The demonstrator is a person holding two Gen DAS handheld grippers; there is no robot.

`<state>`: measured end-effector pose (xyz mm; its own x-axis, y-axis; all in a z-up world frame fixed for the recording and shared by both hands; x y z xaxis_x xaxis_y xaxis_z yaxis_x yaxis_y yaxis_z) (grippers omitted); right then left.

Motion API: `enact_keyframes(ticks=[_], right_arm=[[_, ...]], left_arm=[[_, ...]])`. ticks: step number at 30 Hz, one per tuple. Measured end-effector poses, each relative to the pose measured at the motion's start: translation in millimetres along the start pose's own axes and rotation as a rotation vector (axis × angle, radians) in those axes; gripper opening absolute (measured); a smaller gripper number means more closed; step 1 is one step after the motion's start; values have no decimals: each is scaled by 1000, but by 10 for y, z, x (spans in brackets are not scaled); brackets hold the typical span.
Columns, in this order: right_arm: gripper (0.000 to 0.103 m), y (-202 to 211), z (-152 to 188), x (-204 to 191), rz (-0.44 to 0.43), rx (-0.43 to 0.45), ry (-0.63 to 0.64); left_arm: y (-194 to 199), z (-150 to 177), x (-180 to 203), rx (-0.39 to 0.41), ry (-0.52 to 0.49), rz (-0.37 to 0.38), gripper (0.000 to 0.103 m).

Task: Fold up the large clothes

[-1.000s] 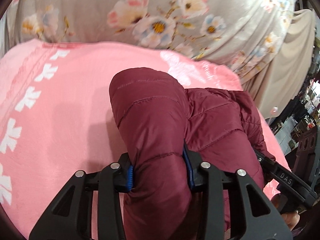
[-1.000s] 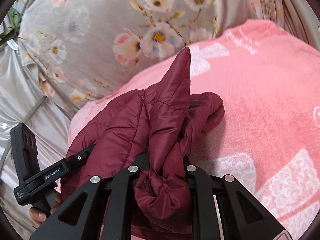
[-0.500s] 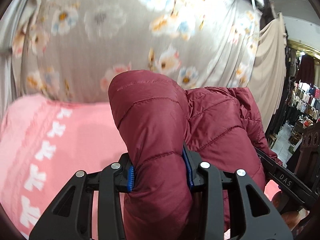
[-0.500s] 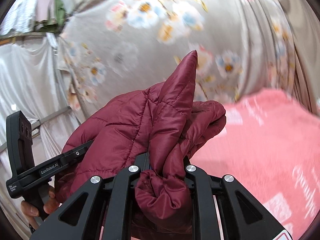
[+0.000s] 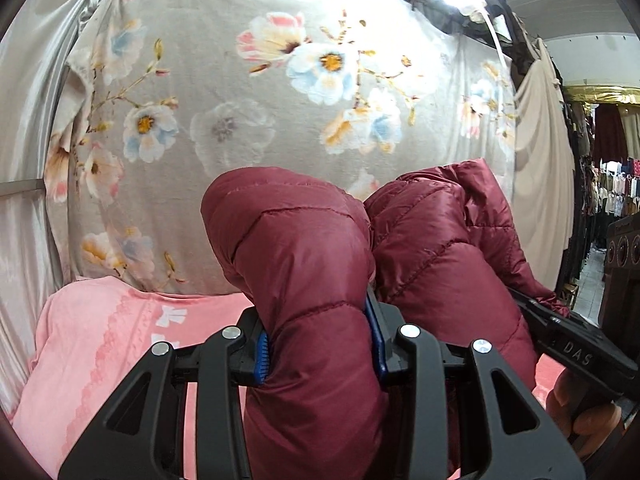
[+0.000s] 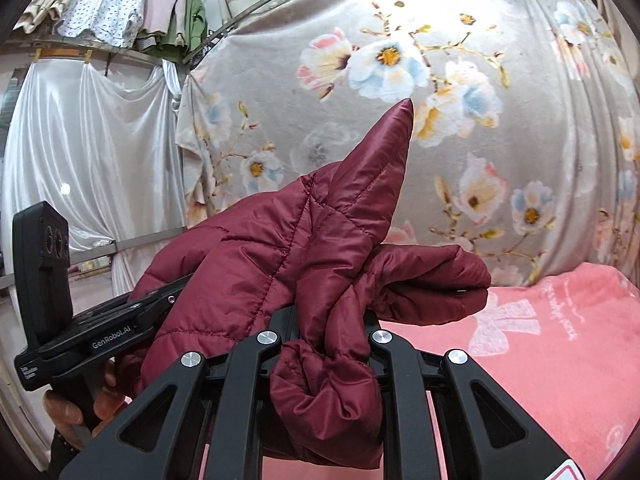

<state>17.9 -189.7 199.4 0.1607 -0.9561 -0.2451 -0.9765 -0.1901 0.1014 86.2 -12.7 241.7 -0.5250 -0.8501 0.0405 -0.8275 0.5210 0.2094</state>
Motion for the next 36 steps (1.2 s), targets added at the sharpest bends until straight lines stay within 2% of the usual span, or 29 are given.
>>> enact_keyframes(ticks=[7, 12, 16, 19, 23, 25, 27, 30, 32, 33, 36], right_arm=[[14, -995, 279, 160, -16, -48, 5], [14, -1706, 738, 436, -5, -122, -26], [14, -2202, 1241, 688, 27, -202, -46], [14, -2443, 1635, 853, 44, -283, -77], [15, -2578, 2087, 1005, 69, -385, -104], [17, -2613, 2277, 1116, 66, -449, -164], [23, -2596, 2418, 1274, 52, -496, -268], [33, -2447, 2427, 1421, 43, -497, -375], [46, -2255, 2338, 1464, 83, -492, -398], [49, -2141, 2273, 1470, 102, -479, -399], [51, -1909, 2024, 1378, 174, -444, -343]], left_arm=[[-662, 194, -618, 8, 0, -44, 36], [-1388, 704, -1090, -44, 25, -57, 36], [-1880, 1187, -1318, -105, 38, -68, 36], [-2206, 1647, -1427, -185, 42, -89, 36], [-2391, 2128, -1571, -299, 65, -120, 38], [-2384, 2279, -1628, -344, 69, -144, 47], [-2341, 2364, -1679, -390, 74, -158, 59], [-2289, 2390, -1733, -458, 97, -172, 70], [-2192, 2363, -1778, -505, 123, -216, 80], [-2137, 2334, -1802, -516, 137, -238, 83], [-1953, 2187, -1862, -549, 177, -328, 83]])
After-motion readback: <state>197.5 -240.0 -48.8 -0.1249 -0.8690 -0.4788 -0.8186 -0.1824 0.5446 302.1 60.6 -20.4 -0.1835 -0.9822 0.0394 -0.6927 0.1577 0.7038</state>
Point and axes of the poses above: each gripper's, at about its wrist camera, not at the fingertips, and y roughly against the way its jaws point, x to its right, z to its underside, the point moved 2 cm from there along -y, roughly the way its jaws point, and after that the axes turned 4 degrees about -z, right-handed, at the moved point
